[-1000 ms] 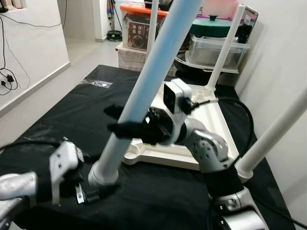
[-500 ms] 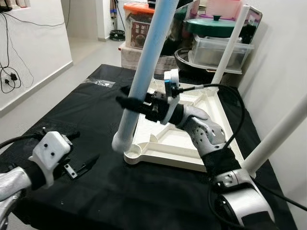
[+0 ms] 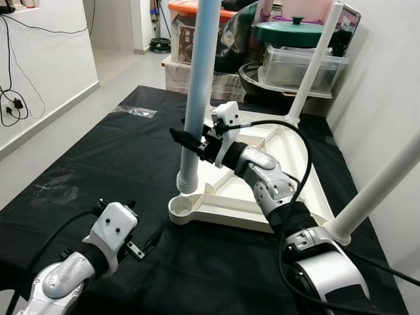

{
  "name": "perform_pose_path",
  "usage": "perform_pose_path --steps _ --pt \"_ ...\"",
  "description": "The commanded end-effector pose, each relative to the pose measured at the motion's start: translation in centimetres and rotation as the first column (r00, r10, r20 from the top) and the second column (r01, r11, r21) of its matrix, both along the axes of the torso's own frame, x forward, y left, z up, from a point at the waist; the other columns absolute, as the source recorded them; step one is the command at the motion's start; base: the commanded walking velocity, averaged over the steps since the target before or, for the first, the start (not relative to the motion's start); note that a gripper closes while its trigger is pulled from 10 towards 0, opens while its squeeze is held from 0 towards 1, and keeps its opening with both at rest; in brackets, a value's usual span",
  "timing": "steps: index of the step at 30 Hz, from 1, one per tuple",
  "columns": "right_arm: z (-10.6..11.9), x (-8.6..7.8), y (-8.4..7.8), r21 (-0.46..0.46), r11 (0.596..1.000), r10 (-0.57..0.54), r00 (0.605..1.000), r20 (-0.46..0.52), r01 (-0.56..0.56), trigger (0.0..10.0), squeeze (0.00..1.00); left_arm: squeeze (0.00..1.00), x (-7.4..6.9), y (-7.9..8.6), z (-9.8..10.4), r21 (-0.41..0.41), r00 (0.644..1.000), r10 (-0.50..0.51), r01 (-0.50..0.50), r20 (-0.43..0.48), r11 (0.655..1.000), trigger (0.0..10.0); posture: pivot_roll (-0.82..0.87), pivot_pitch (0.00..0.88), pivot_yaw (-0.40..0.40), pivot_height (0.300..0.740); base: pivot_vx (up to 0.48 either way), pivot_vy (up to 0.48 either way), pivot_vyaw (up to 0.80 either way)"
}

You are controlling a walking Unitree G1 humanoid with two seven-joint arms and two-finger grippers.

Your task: Building children table

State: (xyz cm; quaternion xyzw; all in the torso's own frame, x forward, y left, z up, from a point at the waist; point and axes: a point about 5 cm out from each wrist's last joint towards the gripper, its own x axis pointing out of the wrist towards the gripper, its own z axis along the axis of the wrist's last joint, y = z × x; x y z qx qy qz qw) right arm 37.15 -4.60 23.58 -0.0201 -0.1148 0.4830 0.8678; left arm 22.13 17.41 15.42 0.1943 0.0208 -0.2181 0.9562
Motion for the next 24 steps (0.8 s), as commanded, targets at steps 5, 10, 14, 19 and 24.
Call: perform_pose_path --steps 5,10,14,19,24 --pt "-0.8 -1.3 0.4 -0.075 0.986 0.15 0.988 0.044 -0.146 0.0 0.0 0.0 0.0 0.0 -0.9 0.016 0.999 0.039 -0.039 -0.021 0.999 10.0 0.14 0.0 -0.092 0.74 0.0 0.0 0.0" --pt "-1.2 -1.9 0.4 -0.105 0.976 0.196 0.979 0.057 -0.19 0.0 0.0 0.0 0.1 0.0 -1.0 0.017 0.998 0.052 -0.051 -0.021 0.999 10.0 0.14 0.0 -0.094 0.74 0.0 0.0 0.0" --pt "-1.8 -2.1 0.6 -0.143 0.969 0.213 0.975 0.066 -0.202 0.0 0.0 0.0 0.1 0.0 -1.1 0.017 0.998 0.065 -0.065 -0.018 0.998 10.0 0.14 0.0 -0.097 0.74 0.0 0.0 0.0" --pt "-2.3 -2.2 0.7 -0.184 0.962 0.221 0.972 0.079 -0.204 0.0 0.0 0.0 0.1 0.1 -1.2 0.012 0.997 0.074 -0.074 -0.017 0.997 10.0 0.14 0.0 -0.098 0.74 0.0 0.0 0.0" --pt "-2.3 -2.7 0.7 -0.203 0.945 0.275 0.959 0.073 -0.255 0.0 0.0 0.0 0.2 0.1 -1.3 0.008 0.996 0.082 -0.082 -0.018 0.997 10.0 0.13 0.0 -0.101 0.74 0.0 0.0 0.0"
